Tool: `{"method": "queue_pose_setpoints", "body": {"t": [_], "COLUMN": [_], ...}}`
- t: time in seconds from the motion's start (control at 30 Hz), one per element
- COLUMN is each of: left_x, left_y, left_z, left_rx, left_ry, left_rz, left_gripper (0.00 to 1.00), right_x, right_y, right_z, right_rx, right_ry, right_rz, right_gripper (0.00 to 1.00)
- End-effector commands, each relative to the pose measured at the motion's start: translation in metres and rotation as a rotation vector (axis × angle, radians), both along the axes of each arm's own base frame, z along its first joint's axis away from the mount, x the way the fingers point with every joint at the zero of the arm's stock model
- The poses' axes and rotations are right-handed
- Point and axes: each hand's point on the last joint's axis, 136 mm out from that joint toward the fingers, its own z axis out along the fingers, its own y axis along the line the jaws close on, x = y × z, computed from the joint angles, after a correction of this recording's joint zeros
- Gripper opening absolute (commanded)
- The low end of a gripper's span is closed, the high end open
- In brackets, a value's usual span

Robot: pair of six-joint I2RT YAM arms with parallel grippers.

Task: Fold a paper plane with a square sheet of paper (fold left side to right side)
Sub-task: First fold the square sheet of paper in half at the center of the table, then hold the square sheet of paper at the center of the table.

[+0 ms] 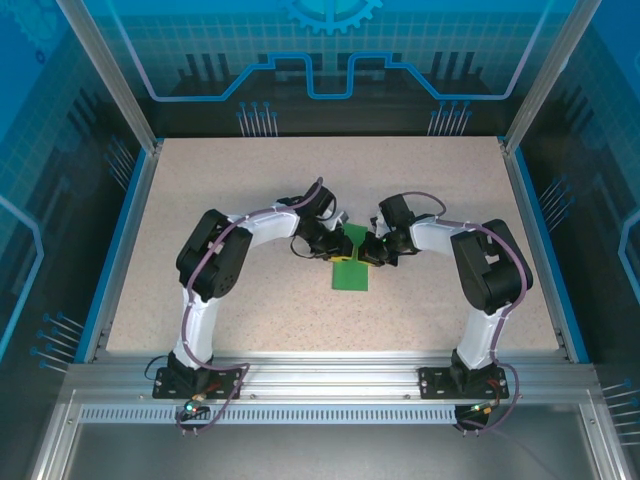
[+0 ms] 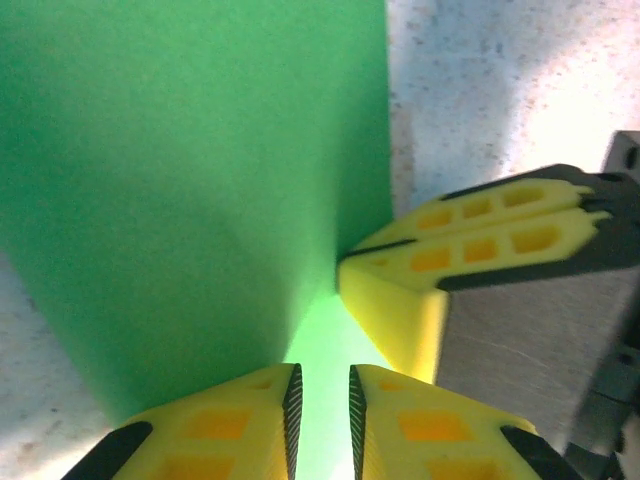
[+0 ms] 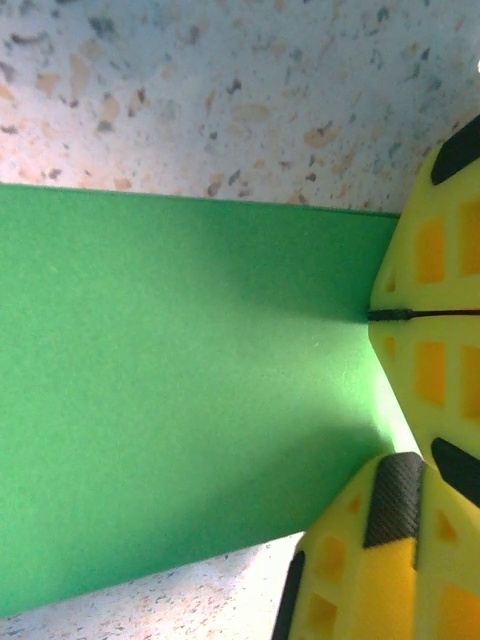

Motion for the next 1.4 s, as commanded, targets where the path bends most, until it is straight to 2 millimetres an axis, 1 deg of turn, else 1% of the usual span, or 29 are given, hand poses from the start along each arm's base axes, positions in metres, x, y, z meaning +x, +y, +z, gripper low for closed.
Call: {"method": "queue_pose_setpoints", "body": {"t": [0.0, 0.2, 0.47, 0.67, 0.77, 0.83, 0.9, 0.97, 1.03, 1.13, 1.23, 1.37], "left_x": [-0.003, -0.004, -0.009, -0.011, -0.009, -0.007, -0.004, 0.001, 0.004, 0.006, 0.007, 0.012], "left_y": [0.013, 0.026, 0.038, 0.052, 0.06, 0.063, 0.06, 0.053, 0.043, 0.025, 0.009, -0.003], "left_z": [-0.018, -0.028, -0.034, -0.031, -0.027, -0.021, -0.011, 0.001, 0.013, 0.025, 0.027, 0.018], "left_rx": [0.071, 0.113, 0.143, 0.158, 0.156, 0.146, 0.124, 0.082, 0.024, -0.043, -0.071, -0.072], "left_ry": [0.016, 0.023, 0.032, 0.031, 0.027, 0.014, -0.008, -0.031, -0.051, -0.066, -0.066, -0.056], "left_rz": [0.008, 0.028, 0.037, 0.055, 0.074, 0.082, 0.083, 0.079, 0.072, 0.042, 0.018, 0.016], "left_gripper": [0.22, 0.21, 0.19, 0.18, 0.18, 0.17, 0.17, 0.17, 0.17, 0.17, 0.17, 0.18], "right_x": [-0.026, -0.028, -0.031, -0.032, -0.032, -0.031, -0.031, -0.03, -0.03, -0.03, -0.029, -0.03], "right_y": [-0.015, -0.016, -0.021, -0.024, -0.023, -0.022, -0.021, -0.02, -0.02, -0.019, -0.018, -0.017], "right_z": [-0.031, -0.033, -0.037, -0.039, -0.038, -0.038, -0.037, -0.036, -0.036, -0.035, -0.035, -0.035], "right_rx": [-0.118, -0.124, -0.156, -0.17, -0.169, -0.162, -0.155, -0.151, -0.15, -0.148, -0.147, -0.145], "right_ry": [0.109, 0.118, 0.135, 0.142, 0.141, 0.139, 0.135, 0.13, 0.131, 0.129, 0.127, 0.128], "right_rz": [0.013, 0.016, 0.017, 0.018, 0.019, 0.019, 0.022, 0.021, 0.021, 0.022, 0.024, 0.026], "right_gripper": [0.06, 0.06, 0.06, 0.06, 0.05, 0.05, 0.05, 0.05, 0.05, 0.05, 0.05, 0.05]}}
